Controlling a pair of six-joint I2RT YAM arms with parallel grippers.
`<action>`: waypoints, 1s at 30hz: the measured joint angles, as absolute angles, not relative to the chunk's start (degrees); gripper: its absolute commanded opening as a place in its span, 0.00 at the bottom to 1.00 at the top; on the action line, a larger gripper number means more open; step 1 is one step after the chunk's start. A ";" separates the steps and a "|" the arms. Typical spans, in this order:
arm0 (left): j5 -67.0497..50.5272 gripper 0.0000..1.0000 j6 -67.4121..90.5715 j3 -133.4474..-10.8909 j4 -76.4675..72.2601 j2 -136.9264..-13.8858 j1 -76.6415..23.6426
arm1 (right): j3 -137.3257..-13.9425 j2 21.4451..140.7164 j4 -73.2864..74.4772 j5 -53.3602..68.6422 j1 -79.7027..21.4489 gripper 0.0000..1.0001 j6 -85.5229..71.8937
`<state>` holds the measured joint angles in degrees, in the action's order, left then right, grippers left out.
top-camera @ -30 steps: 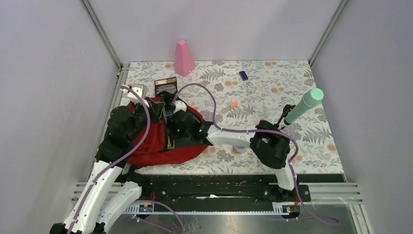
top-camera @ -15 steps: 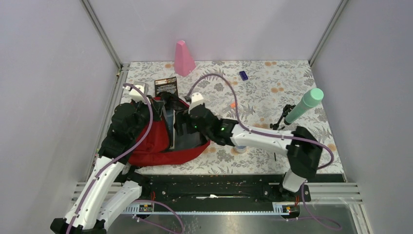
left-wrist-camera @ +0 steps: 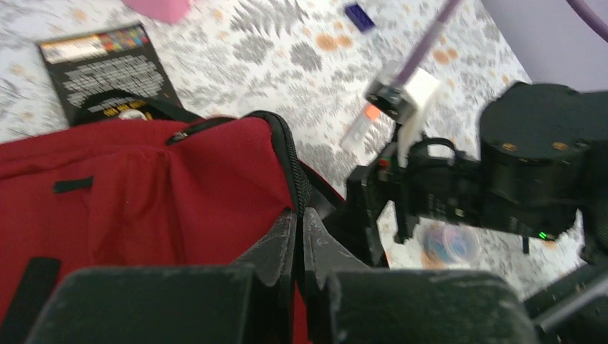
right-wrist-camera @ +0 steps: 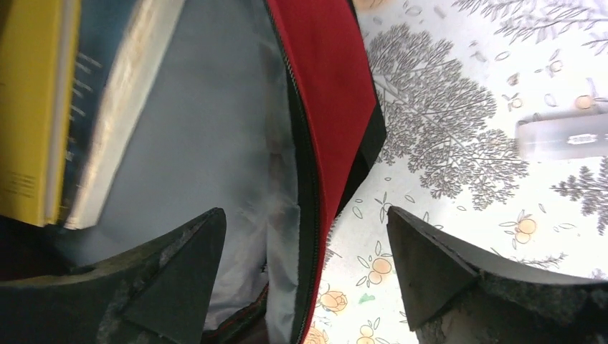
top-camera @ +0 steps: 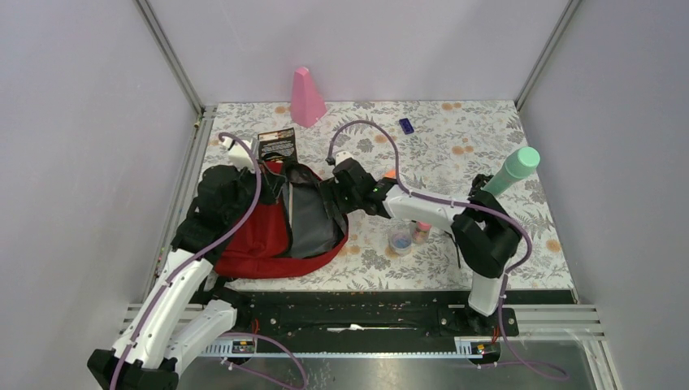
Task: Pack the student bag
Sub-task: Place the book in the student bag, then pick up the book from the center of the board.
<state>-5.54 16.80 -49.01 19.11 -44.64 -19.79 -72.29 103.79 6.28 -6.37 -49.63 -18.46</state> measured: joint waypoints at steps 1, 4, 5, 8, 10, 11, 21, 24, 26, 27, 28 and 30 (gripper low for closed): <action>-6.66 0.00 16.97 -49.01 19.49 -45.28 -19.79 | -72.53 104.92 6.83 -5.89 -49.63 0.80 -18.09; -10.76 0.00 17.63 -49.01 21.71 -47.79 -19.79 | -74.06 108.20 8.12 -3.70 -49.60 0.44 -16.91; -11.77 0.00 17.82 -48.99 22.24 -48.23 -19.79 | -74.65 109.12 8.32 -2.79 -49.60 0.30 -16.64; -15.03 0.00 18.09 -48.10 23.49 -48.42 -19.79 | -75.46 110.61 8.36 0.73 -49.60 0.00 -17.17; -16.53 0.00 18.09 -47.29 23.99 -47.99 -19.79 | -75.24 110.50 7.81 2.66 -49.67 0.00 -18.22; -17.02 0.00 18.06 -46.89 24.27 -47.66 -19.79 | -74.81 110.26 7.20 3.07 -49.76 0.00 -18.63; -21.15 0.01 17.61 -45.45 27.64 -46.70 -19.79 | -65.76 103.26 4.54 4.19 -57.32 0.00 -25.04; -22.94 0.25 17.43 -44.51 28.64 -46.92 -19.79 | -64.36 101.34 4.43 4.14 -59.86 0.31 -26.28; -24.05 0.58 17.17 -44.36 29.54 -46.94 -19.79 | -63.68 99.74 5.02 3.68 -60.49 0.60 -27.03; -24.23 0.70 17.23 -44.36 29.61 -46.81 -19.84 | -63.55 98.80 5.74 3.09 -60.51 0.69 -27.11; -24.08 0.79 17.17 -44.36 29.56 -46.44 -19.84 | -63.55 97.84 6.46 2.17 -60.53 0.75 -27.18; -23.05 0.91 17.39 -44.40 29.43 -45.34 -19.84 | -63.55 95.74 8.10 0.25 -60.47 0.80 -27.09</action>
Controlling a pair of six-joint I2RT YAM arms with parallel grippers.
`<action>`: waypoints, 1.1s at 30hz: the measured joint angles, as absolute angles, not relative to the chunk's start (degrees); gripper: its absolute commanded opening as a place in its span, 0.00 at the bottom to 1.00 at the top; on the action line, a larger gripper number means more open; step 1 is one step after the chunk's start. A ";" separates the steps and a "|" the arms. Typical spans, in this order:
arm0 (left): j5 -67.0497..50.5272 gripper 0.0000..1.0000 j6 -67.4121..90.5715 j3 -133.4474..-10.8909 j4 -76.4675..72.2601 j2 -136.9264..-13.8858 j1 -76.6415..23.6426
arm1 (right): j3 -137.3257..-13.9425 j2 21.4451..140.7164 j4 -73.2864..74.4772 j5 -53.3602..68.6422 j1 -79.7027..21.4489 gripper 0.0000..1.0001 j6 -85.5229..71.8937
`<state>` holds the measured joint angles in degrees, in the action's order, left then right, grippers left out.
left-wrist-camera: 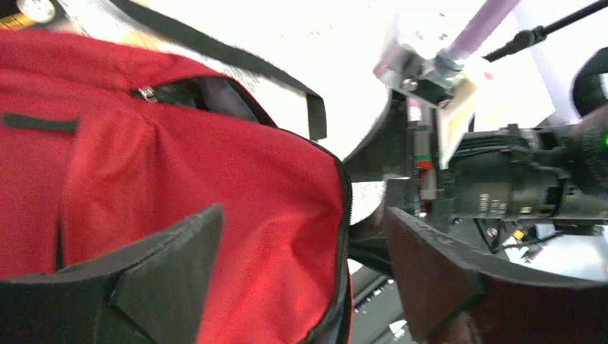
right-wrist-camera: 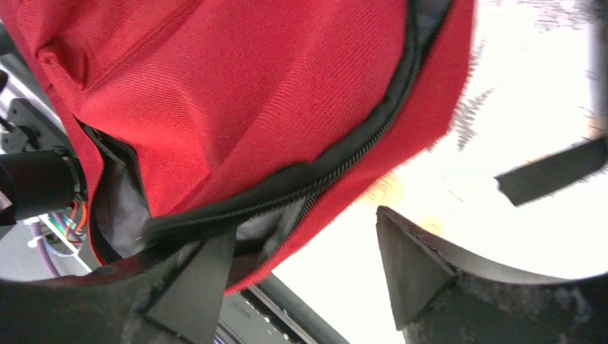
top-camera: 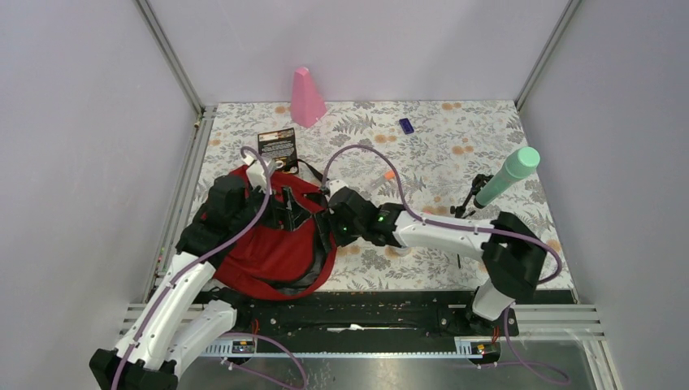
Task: Pack the student bag
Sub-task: Pick up the book from the center of the board.
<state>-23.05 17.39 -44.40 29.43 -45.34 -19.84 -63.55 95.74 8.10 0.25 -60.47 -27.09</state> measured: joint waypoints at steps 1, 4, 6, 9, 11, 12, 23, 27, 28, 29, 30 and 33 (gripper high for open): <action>-22.41 0.95 17.76 -44.56 29.21 -44.58 -19.84 | -63.61 94.59 9.21 -0.97 -60.42 0.82 -26.85; -19.57 0.97 18.17 -47.57 29.12 -43.97 -19.84 | -65.04 91.37 14.66 -4.40 -60.23 0.87 -26.57; -17.72 0.98 18.06 -51.35 28.71 -45.10 -19.84 | -65.89 89.32 17.76 -6.74 -60.10 0.91 -26.30; -15.00 0.98 17.34 -58.48 28.25 -49.43 -19.84 | -66.39 86.37 21.50 -8.69 -59.64 0.93 -25.41; -13.39 0.98 16.69 -62.15 27.49 -53.12 -19.66 | -68.20 85.80 24.01 -9.10 -58.98 0.93 -24.32; -12.80 0.99 16.47 -63.33 27.31 -54.72 -19.49 | -69.82 86.08 25.30 -9.08 -58.46 0.93 -23.75; -10.59 0.98 17.96 -66.28 25.30 -72.20 -10.09 | -95.77 102.43 27.53 -7.46 -52.86 0.91 -19.22; -10.46 0.98 19.73 -67.99 21.96 -78.72 -5.58 | -102.80 111.13 26.26 -6.33 -50.98 0.89 -19.99; -10.35 0.98 20.29 -68.73 21.02 -80.66 -4.40 | -104.33 113.23 25.93 -5.91 -50.46 0.88 -20.62; -10.24 0.98 20.84 -69.45 20.25 -82.39 -3.42 | -105.73 115.28 25.36 -5.21 -49.89 0.88 -21.39; -10.20 0.98 21.37 -70.32 19.49 -84.33 -2.33 | -106.74 116.86 24.93 -4.47 -49.36 0.87 -21.93; -10.02 0.97 22.55 -73.97 18.11 -90.04 -0.08 | -111.94 123.00 23.68 -1.89 -47.48 0.85 -24.53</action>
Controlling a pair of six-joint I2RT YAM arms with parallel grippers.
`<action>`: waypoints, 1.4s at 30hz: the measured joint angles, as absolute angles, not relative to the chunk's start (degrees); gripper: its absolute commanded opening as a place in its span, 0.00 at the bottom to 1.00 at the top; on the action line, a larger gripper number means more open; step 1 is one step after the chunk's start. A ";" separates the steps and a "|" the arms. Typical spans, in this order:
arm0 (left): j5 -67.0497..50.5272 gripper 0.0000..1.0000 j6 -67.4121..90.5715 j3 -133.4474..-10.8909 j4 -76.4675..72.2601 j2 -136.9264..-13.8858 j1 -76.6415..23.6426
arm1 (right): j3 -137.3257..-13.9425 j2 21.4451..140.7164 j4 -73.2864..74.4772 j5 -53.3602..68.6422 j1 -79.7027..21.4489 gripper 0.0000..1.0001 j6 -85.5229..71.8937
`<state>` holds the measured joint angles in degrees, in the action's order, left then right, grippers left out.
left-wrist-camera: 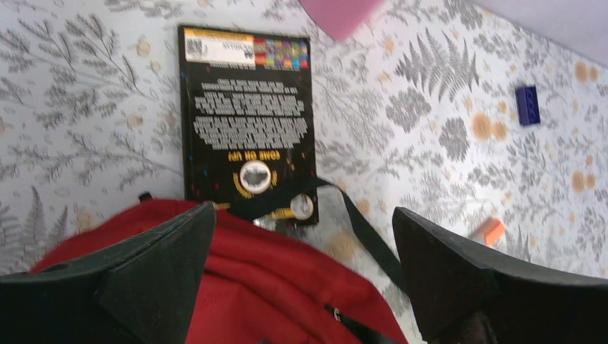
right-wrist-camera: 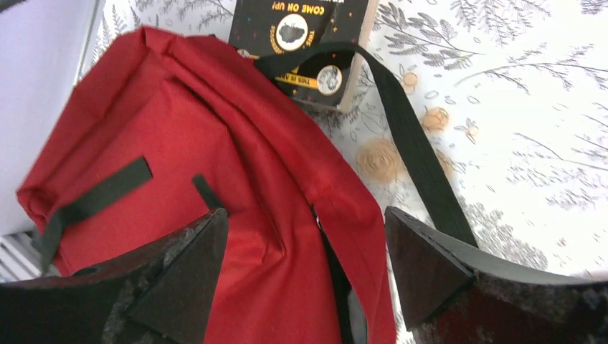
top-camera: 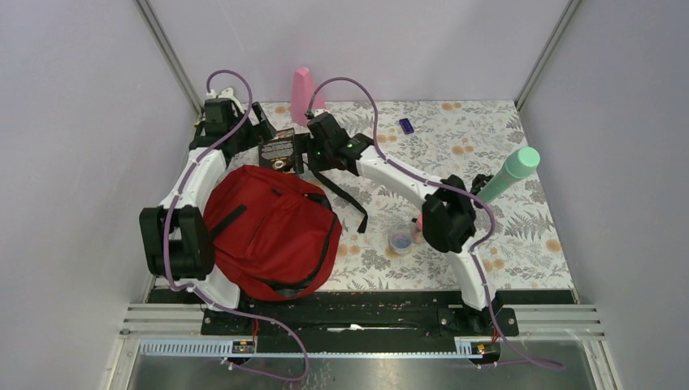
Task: Pack the student bag
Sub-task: Pick up the book from the center of the board.
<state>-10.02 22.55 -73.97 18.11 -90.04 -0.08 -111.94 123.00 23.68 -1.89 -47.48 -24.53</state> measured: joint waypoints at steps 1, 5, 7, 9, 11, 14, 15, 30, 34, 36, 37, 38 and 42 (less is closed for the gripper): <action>-10.02 0.97 22.74 -75.40 17.78 -91.83 0.54 | -113.91 125.08 23.20 -1.30 -46.92 0.85 -25.30; -10.00 0.96 23.09 -81.45 16.51 -99.15 2.61 | -122.67 133.10 22.37 0.08 -45.15 0.84 -28.42; -10.00 0.96 23.27 -84.66 16.58 -102.89 3.57 | -127.55 136.90 22.02 0.01 -44.66 0.84 -29.91; -10.02 0.96 23.49 -86.63 16.60 -105.71 4.23 | -130.89 139.48 21.85 -0.34 -44.56 0.84 -31.24; -10.04 0.96 23.59 -88.29 16.93 -108.25 4.80 | -134.45 142.26 21.23 -0.58 -44.49 0.84 -33.17; -10.13 0.96 23.81 -90.91 17.63 -112.22 5.45 | -136.49 145.01 19.11 -0.91 -44.34 0.84 -36.38; -10.24 0.96 23.86 -91.64 17.80 -113.51 5.58 | -136.81 145.84 18.46 -1.04 -44.29 0.84 -37.43; -11.90 0.98 23.83 -96.44 21.54 -123.92 5.65 | -138.67 152.07 15.64 -0.32 -41.67 0.82 -45.74; -13.82 0.97 23.81 -102.43 22.74 -128.88 5.19 | -137.64 152.03 14.59 0.93 -41.04 0.82 -45.93; -14.70 0.96 23.83 -103.79 23.29 -130.13 4.62 | -136.07 151.87 14.22 1.39 -40.82 0.82 -45.93; -14.76 0.95 23.83 -103.96 23.46 -130.34 4.25 | -135.33 151.81 14.31 1.69 -40.73 0.82 -45.93; -15.20 0.95 24.03 -104.09 23.68 -130.37 3.90 | -134.58 151.81 14.28 2.15 -40.66 0.82 -45.93; -17.43 0.94 25.54 -104.20 23.53 -130.50 2.15 | -132.18 151.20 13.82 4.80 -40.27 0.81 -45.89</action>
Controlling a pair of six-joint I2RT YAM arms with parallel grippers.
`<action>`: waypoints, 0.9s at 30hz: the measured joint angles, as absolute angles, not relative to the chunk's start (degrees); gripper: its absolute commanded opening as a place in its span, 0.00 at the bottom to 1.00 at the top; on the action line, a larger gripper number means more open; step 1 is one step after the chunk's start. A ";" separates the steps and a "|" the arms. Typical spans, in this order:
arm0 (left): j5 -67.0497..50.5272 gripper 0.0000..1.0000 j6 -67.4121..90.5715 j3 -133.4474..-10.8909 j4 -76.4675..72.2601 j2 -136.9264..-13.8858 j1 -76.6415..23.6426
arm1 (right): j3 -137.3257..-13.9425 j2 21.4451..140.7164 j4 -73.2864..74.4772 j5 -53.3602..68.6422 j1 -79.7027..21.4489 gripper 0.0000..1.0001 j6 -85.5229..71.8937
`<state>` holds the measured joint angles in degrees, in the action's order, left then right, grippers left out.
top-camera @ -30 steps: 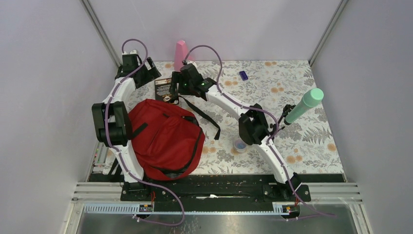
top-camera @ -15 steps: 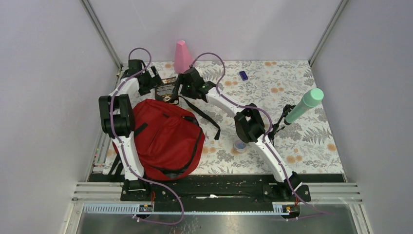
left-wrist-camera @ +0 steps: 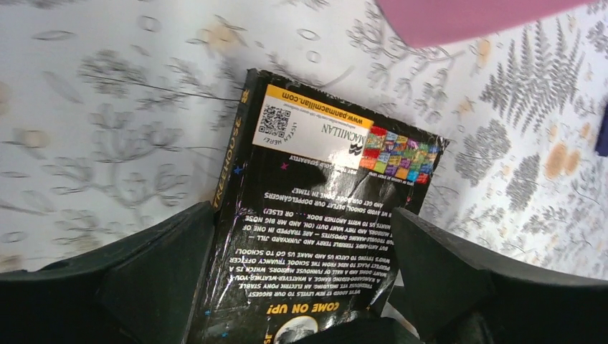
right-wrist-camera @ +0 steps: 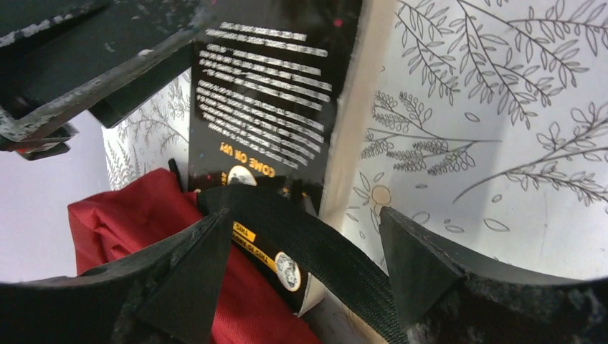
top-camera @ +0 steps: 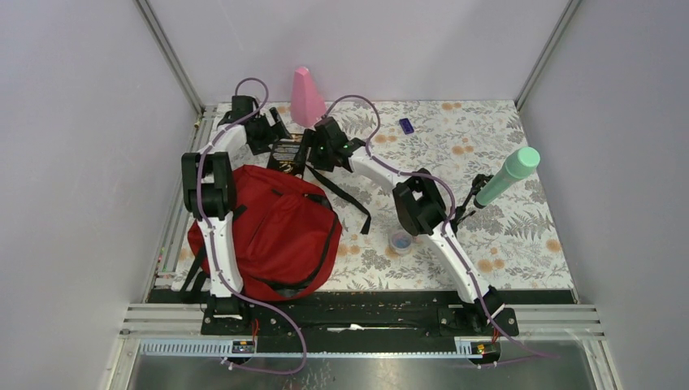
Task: Pack the student bag
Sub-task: Pick up the book from the center of the board.
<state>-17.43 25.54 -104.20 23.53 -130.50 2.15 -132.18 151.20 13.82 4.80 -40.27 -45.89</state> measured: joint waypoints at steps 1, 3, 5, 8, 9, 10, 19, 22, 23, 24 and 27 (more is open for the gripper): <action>-18.17 0.93 26.06 -104.20 23.24 -130.63 1.54 | -131.50 150.69 13.87 5.72 -40.05 0.82 -45.80; -19.16 0.93 27.03 -104.20 22.79 -130.89 0.49 | -129.40 149.27 13.72 6.74 -39.62 0.82 -45.45; -19.70 0.92 28.08 -104.05 22.26 -131.00 -0.67 | -125.86 146.98 13.80 6.85 -38.96 0.82 -45.21; -20.67 0.92 29.71 -102.24 19.88 -130.87 -2.22 | -120.18 143.33 13.50 6.52 -37.52 0.82 -44.93; -20.86 0.92 30.30 -100.86 18.50 -130.76 -2.68 | -118.56 142.32 13.17 6.55 -36.93 0.82 -44.93; -21.37 0.92 30.89 -99.98 17.54 -130.52 -2.94 | -117.49 141.64 12.99 6.55 -36.34 0.82 -44.99; -22.31 0.88 33.12 -92.64 14.94 -126.06 -3.31 | -115.09 140.38 9.76 7.05 -34.30 0.82 -47.88; -22.35 0.85 33.15 -92.05 14.02 -125.93 -3.38 | -115.09 140.40 8.32 7.77 -34.61 0.80 -49.60; -22.37 0.84 33.19 -91.77 13.69 -125.80 -3.44 | -115.11 140.40 8.03 8.14 -34.72 0.80 -49.98; -22.37 0.83 33.30 -91.29 13.34 -125.54 -3.49 | -115.20 140.42 7.75 8.56 -34.85 0.79 -50.43; -22.24 0.81 33.45 -89.49 12.14 -124.60 -3.64 | -115.52 140.44 7.66 8.71 -35.16 0.75 -51.07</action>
